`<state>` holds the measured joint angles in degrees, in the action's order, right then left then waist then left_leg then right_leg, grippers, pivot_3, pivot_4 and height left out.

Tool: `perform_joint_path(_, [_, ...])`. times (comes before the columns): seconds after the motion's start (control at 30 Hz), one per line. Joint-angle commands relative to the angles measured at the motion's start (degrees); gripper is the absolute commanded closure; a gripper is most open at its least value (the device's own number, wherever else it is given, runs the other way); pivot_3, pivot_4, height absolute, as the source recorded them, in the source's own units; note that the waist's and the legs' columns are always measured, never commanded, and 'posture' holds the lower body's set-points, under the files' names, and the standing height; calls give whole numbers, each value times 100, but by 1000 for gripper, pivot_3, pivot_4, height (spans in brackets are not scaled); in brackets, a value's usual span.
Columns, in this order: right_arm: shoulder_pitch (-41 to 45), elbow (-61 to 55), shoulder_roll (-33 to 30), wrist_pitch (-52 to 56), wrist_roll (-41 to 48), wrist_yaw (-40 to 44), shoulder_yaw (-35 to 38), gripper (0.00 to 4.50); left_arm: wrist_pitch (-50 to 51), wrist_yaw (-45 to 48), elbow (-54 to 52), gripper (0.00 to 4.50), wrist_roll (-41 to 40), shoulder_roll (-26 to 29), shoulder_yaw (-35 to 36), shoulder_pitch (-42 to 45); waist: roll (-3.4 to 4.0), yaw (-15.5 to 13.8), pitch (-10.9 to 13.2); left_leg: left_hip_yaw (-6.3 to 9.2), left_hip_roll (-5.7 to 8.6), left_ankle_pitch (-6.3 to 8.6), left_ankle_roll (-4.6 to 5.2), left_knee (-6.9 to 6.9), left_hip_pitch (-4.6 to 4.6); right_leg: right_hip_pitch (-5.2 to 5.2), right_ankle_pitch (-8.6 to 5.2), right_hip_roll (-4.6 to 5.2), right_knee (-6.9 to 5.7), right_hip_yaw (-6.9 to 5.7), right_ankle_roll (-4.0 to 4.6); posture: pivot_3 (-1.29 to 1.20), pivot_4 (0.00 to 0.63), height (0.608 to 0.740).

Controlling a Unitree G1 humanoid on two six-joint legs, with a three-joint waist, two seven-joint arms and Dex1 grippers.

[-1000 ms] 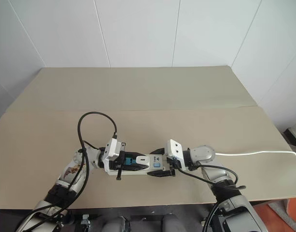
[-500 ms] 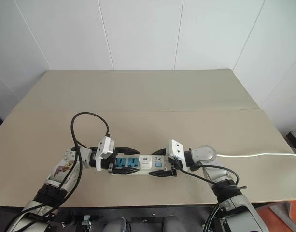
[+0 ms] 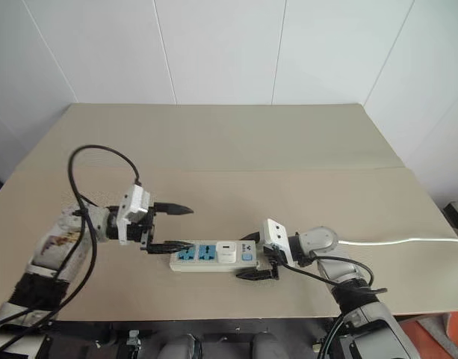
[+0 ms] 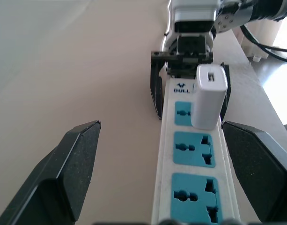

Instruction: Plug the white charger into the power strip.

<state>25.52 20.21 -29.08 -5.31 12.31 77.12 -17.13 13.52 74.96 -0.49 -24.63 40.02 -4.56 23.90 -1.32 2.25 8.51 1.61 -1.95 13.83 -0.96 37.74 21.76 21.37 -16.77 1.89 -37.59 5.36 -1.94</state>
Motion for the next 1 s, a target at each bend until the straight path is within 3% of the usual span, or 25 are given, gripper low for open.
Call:
perform_joint_path(0.03, [-305, -404, -481, 246, 87, -22, 384, 34, -222, 188, -204, 0, -82, 293, 345, -205, 3, -9, 9, 0, 3, 0, 0, 0, 10, 8, 0, 5, 0, -1, 0, 0, 150, 740])
perform_joint_path(0.2, [-966, -1447, -1257, 536, 575, -156, 1241, 34, -353, 259, -274, 0, -118, 649, 723, -560, 2, -59, 57, -2, 19, -1, 1, 9, 82, 86, 0, 27, -16, -2, -3, 0, 150, 740])
perform_joint_path(0.57, [-2500, -2953, -2380, 1253, 1443, -399, 3137, 34, 136, 217, -539, 0, -405, 1222, 1395, -1106, -3, -32, 112, -6, 12, -1, 1, 8, 87, 93, -1, 21, -21, -2, -4, 0, 150, 740])
perform_joint_path(1.0, [-2727, -3155, -2361, 1346, 1486, -667, 3318, 34, 294, 242, -694, 0, -579, 1419, 1594, -1317, -7, 9, 115, -12, 13, -1, 1, 8, 86, 92, -1, 21, -21, 0, -5, 0, 150, 740])
